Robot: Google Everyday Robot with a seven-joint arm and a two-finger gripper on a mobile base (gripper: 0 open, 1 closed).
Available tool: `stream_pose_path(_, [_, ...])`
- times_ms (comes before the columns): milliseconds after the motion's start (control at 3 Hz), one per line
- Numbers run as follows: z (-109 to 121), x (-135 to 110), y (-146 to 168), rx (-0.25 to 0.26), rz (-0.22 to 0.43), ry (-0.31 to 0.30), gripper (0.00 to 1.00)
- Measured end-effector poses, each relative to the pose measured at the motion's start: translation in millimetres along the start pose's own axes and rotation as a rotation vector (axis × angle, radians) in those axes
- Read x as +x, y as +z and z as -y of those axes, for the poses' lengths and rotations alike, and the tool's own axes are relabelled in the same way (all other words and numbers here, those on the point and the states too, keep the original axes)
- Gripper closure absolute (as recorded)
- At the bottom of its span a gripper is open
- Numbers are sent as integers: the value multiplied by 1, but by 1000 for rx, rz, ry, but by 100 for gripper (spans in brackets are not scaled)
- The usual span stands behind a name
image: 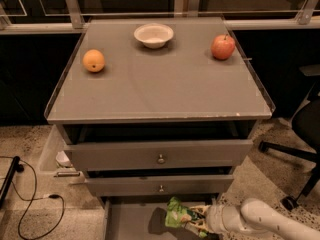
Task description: Place green rice chip bag into bottom drawer
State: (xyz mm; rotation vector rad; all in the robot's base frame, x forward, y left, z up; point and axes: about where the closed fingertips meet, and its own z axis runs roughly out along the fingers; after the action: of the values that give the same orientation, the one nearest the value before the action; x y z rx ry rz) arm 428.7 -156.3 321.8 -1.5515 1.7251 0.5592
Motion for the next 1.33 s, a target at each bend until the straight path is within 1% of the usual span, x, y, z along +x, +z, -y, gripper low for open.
stream_pose_path(333, [-6, 21, 42, -16, 4, -89, 100])
stream_pose_path(667, [-7, 50, 82, -50, -33, -125, 100])
stream_pose_path(1000, [-9, 78, 106, -73, -80, -113, 100])
stream_pose_path(1333, [-13, 96, 120, -81, -129, -102, 100])
